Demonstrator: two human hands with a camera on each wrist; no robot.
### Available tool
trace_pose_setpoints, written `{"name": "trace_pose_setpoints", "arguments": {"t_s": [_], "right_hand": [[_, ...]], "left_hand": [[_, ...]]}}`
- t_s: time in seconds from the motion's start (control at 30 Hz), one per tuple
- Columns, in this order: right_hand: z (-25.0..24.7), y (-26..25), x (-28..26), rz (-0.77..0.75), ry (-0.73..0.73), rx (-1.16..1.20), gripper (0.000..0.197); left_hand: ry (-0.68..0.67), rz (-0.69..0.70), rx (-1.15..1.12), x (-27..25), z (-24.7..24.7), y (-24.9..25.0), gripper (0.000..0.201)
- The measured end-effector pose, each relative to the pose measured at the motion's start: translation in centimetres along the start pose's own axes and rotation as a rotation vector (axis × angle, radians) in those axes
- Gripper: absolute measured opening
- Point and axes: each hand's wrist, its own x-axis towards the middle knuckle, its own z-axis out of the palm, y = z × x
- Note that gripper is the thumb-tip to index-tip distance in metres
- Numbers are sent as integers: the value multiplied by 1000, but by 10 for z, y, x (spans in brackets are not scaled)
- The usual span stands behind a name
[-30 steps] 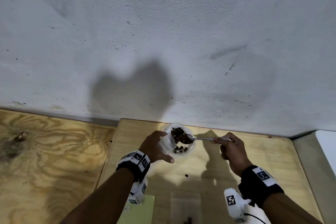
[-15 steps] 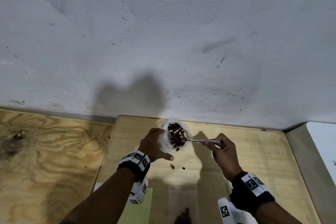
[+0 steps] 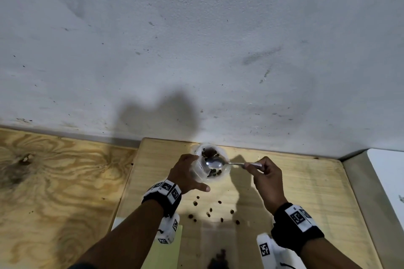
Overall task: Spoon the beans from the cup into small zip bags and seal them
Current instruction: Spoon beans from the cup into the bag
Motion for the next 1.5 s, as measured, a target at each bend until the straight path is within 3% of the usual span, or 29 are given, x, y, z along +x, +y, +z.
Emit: {"name": "trace_pose_setpoints", "arguments": {"t_s": [0.2, 0.43, 0.53, 0.63, 0.73, 0.83, 0.9, 1.0, 1.1, 1.13, 1.2, 1.27, 1.5], "right_hand": [[-5, -3, 18, 131, 223, 22, 23], [12, 10, 29, 231, -7, -319, 23], [16, -3, 27, 108, -38, -718, 40], [23, -33, 19, -138, -30, -691, 24], [36, -68, 6, -214, -257, -469, 8], [47, -104, -16, -187, -562, -397, 14], [53, -119, -27, -135, -668, -434, 21], [53, -132, -35, -90, -595, -452, 34], [45, -139, -39, -151, -460, -516, 24], [41, -138, -39, -200, -409, -577, 20], [33, -136, -43, -279, -304, -681, 26], [30, -131, -47, -318, -240, -643, 29], [28, -125, -77, -341, -138, -352, 29]], "left_hand": [[38, 38, -38, 0, -6, 0, 115], [206, 72, -186, -14, -19, 6, 105], [278, 119, -246, -21, -29, 13, 103], [248, 184, -265, -27, -40, 26, 100], [197, 276, -235, -31, -50, 40, 100], [176, 413, -163, -32, -54, 53, 103], [163, 452, -147, -31, -54, 58, 108], [96, 446, -184, -35, -56, 61, 116], [8, 412, -331, -45, -62, 62, 111], [-2, 395, -409, -49, -65, 62, 98], [25, 369, -550, -56, -72, 64, 54], [55, 359, -632, -65, -77, 69, 21], [29, 391, -686, -90, -75, 76, 13]]}}
